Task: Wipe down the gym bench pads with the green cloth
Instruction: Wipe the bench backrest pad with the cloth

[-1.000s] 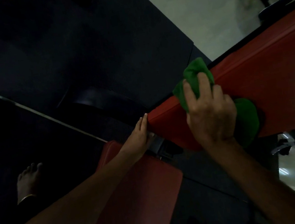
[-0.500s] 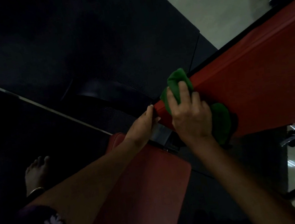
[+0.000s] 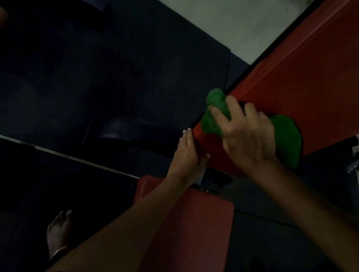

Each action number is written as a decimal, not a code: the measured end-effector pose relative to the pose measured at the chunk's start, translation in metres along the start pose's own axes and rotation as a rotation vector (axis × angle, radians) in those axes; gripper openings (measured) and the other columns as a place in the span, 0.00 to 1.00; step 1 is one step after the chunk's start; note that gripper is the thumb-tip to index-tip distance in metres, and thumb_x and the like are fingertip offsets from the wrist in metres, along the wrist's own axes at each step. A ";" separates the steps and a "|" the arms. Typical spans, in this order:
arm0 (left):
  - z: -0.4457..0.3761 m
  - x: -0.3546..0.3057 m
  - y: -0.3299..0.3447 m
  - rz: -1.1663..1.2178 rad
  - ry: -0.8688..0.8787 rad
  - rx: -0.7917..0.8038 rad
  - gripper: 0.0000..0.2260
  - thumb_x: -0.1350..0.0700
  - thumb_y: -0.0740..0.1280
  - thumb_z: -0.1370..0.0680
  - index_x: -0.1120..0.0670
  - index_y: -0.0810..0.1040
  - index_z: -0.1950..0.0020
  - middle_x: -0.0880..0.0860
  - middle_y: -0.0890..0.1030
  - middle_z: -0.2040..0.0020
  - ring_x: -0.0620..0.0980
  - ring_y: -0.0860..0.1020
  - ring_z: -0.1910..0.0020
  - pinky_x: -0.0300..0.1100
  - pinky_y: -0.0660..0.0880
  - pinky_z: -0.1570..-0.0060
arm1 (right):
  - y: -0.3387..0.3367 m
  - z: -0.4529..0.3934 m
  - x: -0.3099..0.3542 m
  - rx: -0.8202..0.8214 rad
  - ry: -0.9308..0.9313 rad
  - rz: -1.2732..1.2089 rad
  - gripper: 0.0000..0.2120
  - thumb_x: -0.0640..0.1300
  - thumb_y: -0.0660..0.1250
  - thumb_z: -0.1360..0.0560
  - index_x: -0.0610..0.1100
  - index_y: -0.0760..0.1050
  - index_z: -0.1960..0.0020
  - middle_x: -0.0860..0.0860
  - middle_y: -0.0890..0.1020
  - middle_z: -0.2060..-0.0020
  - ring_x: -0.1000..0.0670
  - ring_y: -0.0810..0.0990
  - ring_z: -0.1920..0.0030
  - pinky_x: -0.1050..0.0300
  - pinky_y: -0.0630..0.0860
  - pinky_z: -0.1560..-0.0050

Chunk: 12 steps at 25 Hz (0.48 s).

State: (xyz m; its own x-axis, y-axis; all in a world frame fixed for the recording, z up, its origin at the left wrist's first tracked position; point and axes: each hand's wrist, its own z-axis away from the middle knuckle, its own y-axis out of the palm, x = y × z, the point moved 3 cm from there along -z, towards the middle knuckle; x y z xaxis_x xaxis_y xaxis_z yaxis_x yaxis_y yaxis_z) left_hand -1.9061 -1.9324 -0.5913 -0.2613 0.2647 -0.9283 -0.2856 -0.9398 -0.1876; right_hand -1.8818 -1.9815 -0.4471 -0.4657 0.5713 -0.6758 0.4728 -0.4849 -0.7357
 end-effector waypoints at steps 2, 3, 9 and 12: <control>0.004 -0.020 0.005 -0.095 0.073 -0.046 0.43 0.38 0.57 0.24 0.65 0.41 0.24 0.62 0.45 0.23 0.58 0.44 0.24 0.53 0.49 0.25 | -0.011 -0.006 -0.001 0.057 -0.082 0.076 0.20 0.37 0.51 0.25 0.51 0.80 0.52 0.50 0.81 0.51 0.51 0.75 0.67 0.59 0.69 0.70; 0.005 -0.028 0.005 -0.141 0.098 -0.047 0.44 0.37 0.56 0.24 0.65 0.40 0.25 0.62 0.43 0.23 0.58 0.44 0.24 0.54 0.49 0.26 | -0.019 -0.010 -0.008 0.098 -0.108 0.135 0.19 0.37 0.50 0.25 0.51 0.79 0.54 0.51 0.80 0.50 0.52 0.75 0.67 0.59 0.68 0.71; 0.020 -0.071 -0.012 -0.175 0.174 -0.121 0.44 0.45 0.65 0.23 0.60 0.35 0.25 0.56 0.40 0.23 0.56 0.43 0.24 0.52 0.48 0.26 | -0.065 -0.024 -0.055 0.184 -0.129 0.202 0.16 0.37 0.52 0.27 0.48 0.77 0.52 0.46 0.77 0.48 0.50 0.75 0.65 0.58 0.66 0.71; 0.023 -0.091 -0.017 -0.209 0.235 -0.104 0.43 0.45 0.64 0.22 0.59 0.35 0.24 0.55 0.40 0.23 0.56 0.42 0.24 0.53 0.48 0.25 | -0.088 -0.041 -0.081 0.212 -0.058 0.230 0.14 0.36 0.53 0.27 0.46 0.75 0.51 0.44 0.74 0.47 0.48 0.75 0.63 0.57 0.59 0.73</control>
State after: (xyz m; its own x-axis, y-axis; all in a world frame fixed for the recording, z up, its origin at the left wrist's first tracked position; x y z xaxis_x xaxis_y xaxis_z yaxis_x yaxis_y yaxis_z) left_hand -1.8991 -1.9356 -0.4965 0.0162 0.4087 -0.9125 -0.2119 -0.8905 -0.4026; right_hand -1.8549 -1.9579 -0.3260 -0.4091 0.3946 -0.8227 0.4076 -0.7277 -0.5517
